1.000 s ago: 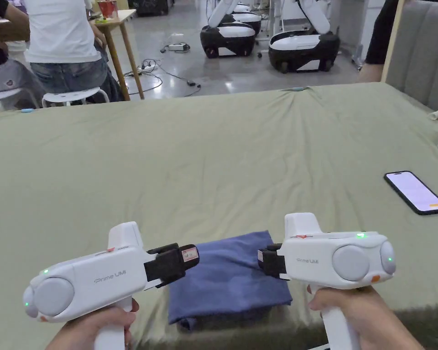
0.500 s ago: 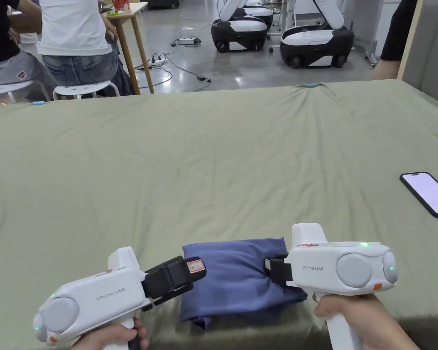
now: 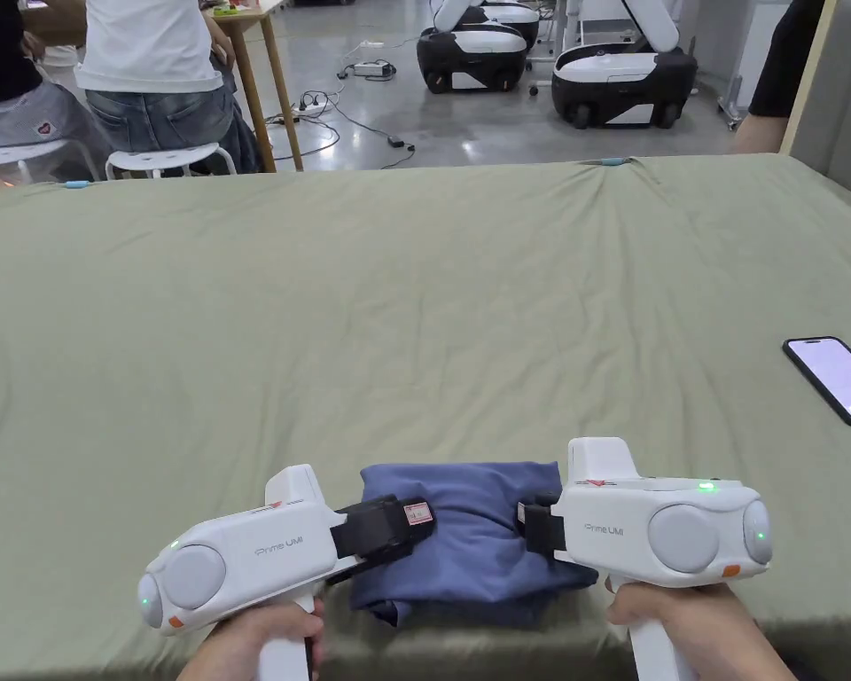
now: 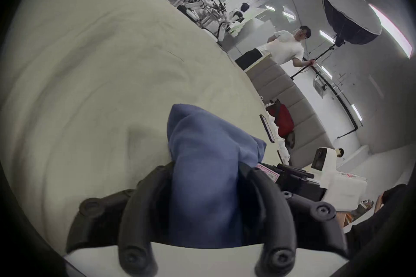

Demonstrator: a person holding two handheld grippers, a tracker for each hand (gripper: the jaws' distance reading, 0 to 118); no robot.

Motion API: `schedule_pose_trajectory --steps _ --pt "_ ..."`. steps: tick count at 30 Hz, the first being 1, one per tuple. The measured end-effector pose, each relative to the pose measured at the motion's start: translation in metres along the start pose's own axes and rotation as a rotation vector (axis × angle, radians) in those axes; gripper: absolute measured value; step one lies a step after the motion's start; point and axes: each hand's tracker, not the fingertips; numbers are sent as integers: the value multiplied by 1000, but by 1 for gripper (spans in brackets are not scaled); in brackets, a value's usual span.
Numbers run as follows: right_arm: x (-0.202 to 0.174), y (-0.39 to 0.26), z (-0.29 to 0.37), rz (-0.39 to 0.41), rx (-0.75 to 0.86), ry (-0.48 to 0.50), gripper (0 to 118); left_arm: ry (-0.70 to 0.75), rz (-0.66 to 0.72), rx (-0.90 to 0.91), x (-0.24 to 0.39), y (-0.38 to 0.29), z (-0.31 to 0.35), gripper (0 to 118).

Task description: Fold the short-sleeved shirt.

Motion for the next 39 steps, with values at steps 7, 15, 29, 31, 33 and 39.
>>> schedule_pose_trajectory --steps 7,15,29,31,33,39 --pt "-23 13 0 69 45 -42 0 -31 -7 -14 -3 21 17 39" --pt "-99 45 -2 170 84 -43 0 -15 -52 -24 -74 80 75 39" --pt "-308 99 -143 396 141 43 0 109 -83 70 -291 206 256 39" --pt "-332 98 -162 419 141 41 0 134 -78 91 -321 218 287 39" --pt "-352 98 -184 456 163 13 0 177 -82 135 -336 217 313 39" --pt "-381 103 -227 481 153 1 0 214 -11 193 -394 227 353 39"
